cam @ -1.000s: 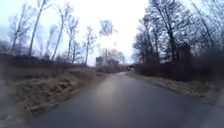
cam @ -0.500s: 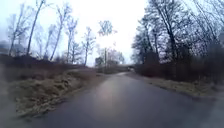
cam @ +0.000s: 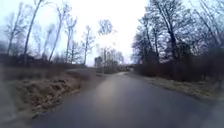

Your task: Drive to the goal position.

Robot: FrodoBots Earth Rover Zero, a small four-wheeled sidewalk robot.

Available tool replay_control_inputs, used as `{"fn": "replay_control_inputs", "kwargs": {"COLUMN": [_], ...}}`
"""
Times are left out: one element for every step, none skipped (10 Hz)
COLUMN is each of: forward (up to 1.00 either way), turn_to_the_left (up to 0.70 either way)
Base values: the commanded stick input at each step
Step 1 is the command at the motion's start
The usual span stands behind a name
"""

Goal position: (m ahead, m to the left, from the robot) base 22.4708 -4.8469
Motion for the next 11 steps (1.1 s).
{"fn": "replay_control_inputs", "kwargs": {"forward": [0.7,0.7,0.7,0.7,0.7,0.7,0.7,0.7,0.7,0.7,0.7], "turn_to_the_left": [0.0,0.0,0.0,0.0,0.0,0.0,0.0,0.0,0.0,0.0,0.0]}}
